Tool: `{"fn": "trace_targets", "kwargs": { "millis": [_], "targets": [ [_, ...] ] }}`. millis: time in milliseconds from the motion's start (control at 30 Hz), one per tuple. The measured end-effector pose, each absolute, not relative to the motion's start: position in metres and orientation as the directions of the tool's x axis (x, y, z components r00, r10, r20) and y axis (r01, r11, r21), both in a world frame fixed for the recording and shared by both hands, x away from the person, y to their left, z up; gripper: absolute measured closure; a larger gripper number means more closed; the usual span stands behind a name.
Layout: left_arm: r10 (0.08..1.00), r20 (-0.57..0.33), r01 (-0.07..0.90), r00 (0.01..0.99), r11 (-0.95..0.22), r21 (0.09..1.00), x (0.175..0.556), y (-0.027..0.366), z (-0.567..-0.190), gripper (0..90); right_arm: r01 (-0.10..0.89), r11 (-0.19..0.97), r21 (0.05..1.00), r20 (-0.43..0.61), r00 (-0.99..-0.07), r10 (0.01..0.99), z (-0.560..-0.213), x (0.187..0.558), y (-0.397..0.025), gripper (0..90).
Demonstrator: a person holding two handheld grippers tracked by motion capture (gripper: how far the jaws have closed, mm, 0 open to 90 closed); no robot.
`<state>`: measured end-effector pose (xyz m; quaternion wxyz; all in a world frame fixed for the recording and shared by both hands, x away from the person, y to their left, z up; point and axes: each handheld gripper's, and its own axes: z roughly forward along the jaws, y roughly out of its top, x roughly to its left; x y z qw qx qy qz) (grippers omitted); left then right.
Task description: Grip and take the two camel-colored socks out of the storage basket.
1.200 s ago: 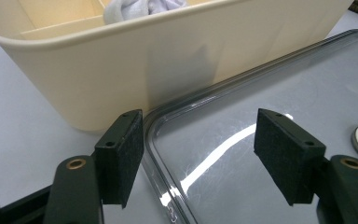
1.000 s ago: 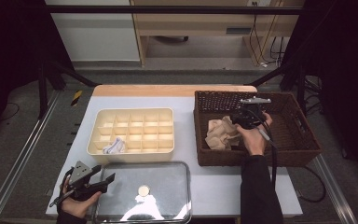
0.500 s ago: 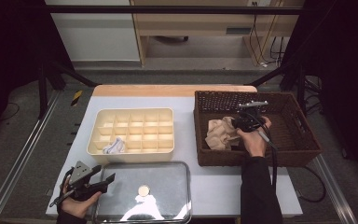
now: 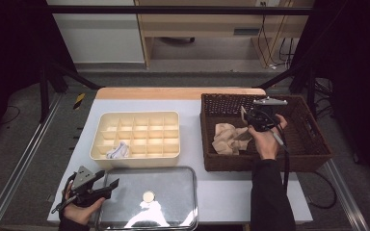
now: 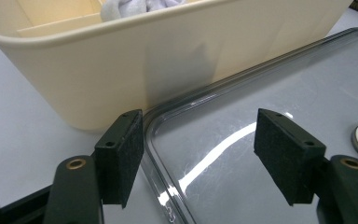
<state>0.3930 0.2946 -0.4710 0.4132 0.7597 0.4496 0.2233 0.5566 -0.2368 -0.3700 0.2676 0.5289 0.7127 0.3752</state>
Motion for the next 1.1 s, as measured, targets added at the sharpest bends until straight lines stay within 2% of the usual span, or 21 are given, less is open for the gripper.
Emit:
{"fn": "trace_targets", "kwargs": {
  "millis": [467, 1100],
  "targets": [
    [0.870, -0.038, 0.501, 0.491, -0.246, 0.830, 0.393, 0.295, -0.471, 32.4, 0.400, 0.163, 0.902, 0.002, -0.382, 0.924, -0.309, 0.510, -0.223, 88.5],
    [0.874, -0.034, 0.497, 0.485, -0.244, 0.833, 0.393, 0.293, -0.471, 31.2, 0.273, 0.187, 0.944, 0.014, -0.597, 0.802, -0.286, 0.442, -0.177, 88.5]
  ]
}}
